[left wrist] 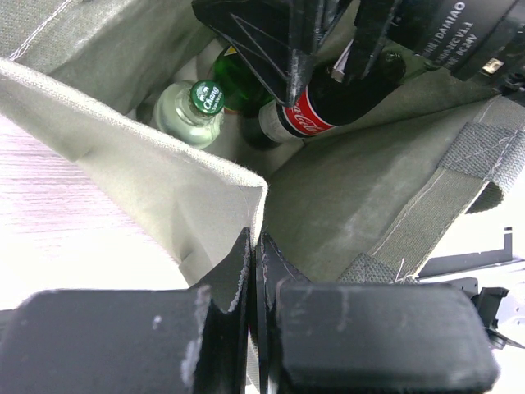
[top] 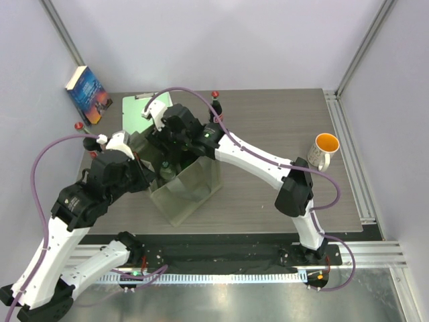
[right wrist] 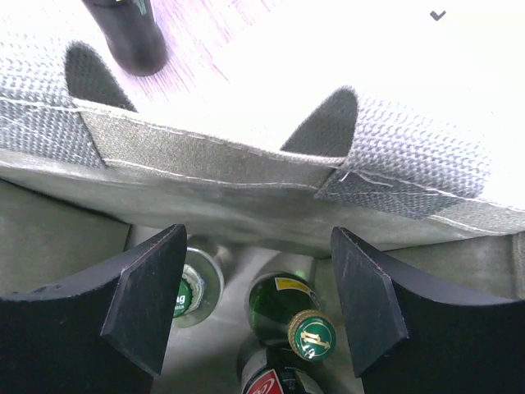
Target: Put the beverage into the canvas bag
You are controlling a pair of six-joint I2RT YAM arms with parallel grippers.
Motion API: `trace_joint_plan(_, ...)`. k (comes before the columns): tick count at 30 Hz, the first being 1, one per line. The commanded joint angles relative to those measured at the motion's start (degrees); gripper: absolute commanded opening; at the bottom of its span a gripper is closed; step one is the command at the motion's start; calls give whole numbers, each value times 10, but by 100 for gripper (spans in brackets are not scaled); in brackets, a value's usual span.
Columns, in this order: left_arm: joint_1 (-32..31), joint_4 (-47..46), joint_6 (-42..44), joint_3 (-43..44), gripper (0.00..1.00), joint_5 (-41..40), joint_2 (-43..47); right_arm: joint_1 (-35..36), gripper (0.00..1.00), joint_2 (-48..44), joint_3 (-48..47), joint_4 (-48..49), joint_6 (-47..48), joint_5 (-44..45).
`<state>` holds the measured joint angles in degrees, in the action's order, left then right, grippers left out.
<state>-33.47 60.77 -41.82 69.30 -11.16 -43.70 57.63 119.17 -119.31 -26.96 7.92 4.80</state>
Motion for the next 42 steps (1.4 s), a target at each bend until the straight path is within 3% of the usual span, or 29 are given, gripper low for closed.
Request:
trace_joint_plan(1, -1, -13, -7, 16, 0, 3, 11, 0, 75, -33, -8, 21, -6, 0)
trace_joint_plan(13, -1, -15, -10, 13, 0, 0, 12, 0, 76, -128, -19, 19, -35, -29)
trace_joint_plan(18, -1, -17, -12, 12, 8, 0, 13, 0, 76, -185, -14, 20, -48, -23)
trace_joint_plan(20, -1, -16, -12, 12, 18, 0, 15, 0, 76, -200, -11, 20, -49, -2)
trace_joint_plan(24, -1, -14, -12, 18, 48, -2, 15, -16, 76, -225, 0, 19, -41, 86)
trace_joint_plan(30, -1, -4, -7, 25, 73, -15, 12, -108, 76, -236, 10, -14, -78, 87)
trace_joint_plan(35, -1, 4, 0, 29, 79, -30, 7, -199, 76, -213, 21, -39, -78, 49)
trace_joint_plan(42, -1, 8, 9, 36, 81, -51, -9, -251, 76, -153, 13, -51, -69, -59)
